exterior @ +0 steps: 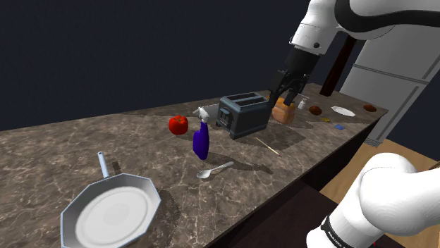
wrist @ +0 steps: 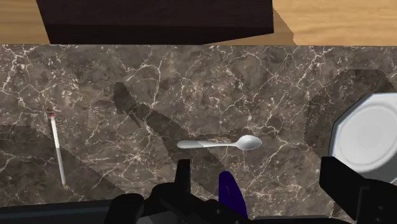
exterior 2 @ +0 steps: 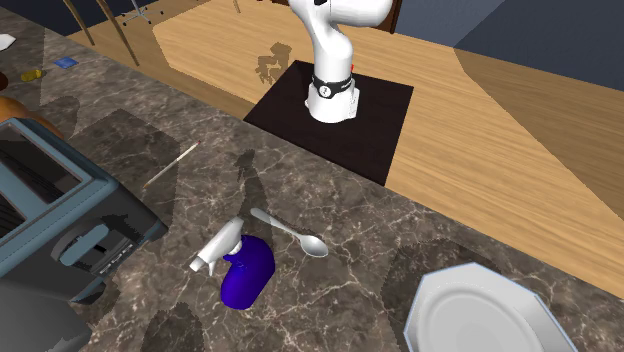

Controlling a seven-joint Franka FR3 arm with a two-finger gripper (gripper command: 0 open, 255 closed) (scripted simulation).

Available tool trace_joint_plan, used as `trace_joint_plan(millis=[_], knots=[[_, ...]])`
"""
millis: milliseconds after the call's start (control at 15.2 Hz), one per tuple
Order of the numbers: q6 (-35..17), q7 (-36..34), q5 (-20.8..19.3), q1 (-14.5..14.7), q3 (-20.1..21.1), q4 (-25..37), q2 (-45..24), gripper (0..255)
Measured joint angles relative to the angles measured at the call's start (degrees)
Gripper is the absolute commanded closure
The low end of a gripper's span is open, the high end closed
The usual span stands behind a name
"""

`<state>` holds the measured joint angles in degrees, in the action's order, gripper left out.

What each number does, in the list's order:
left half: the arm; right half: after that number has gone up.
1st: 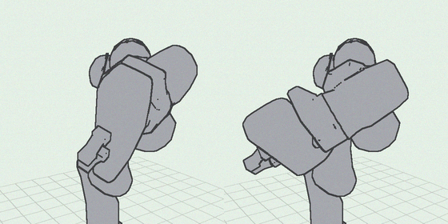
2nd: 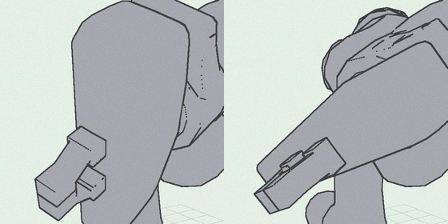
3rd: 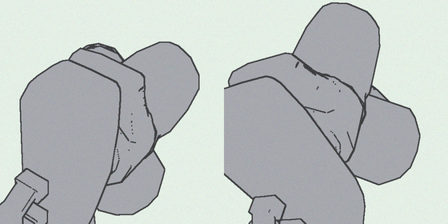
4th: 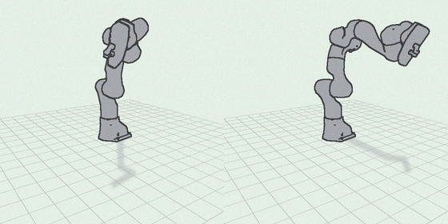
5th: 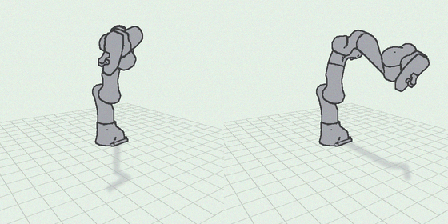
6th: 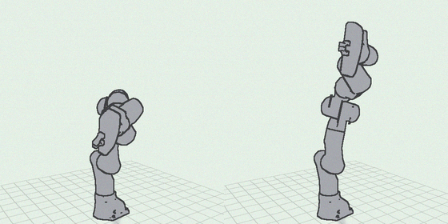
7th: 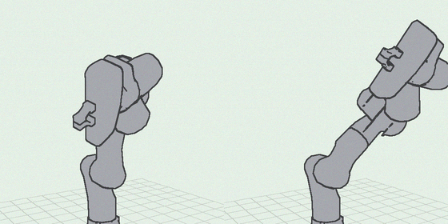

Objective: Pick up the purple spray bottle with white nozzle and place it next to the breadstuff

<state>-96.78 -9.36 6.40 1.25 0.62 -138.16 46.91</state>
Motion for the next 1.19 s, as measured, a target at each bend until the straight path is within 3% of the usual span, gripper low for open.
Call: trace_joint_plan(millis=[198, 594, 1188], knots=[[-2.2, 0.2, -0.1, 0.1, 0.3, 0.2, -2.6, 0], [-9.1, 0.3, -0.9, 0.2, 1.7, 4.9, -15.2, 0], [-16.8, -0.5, -3.8, 0.2, 3.7, 17.2, -36.4, 0]])
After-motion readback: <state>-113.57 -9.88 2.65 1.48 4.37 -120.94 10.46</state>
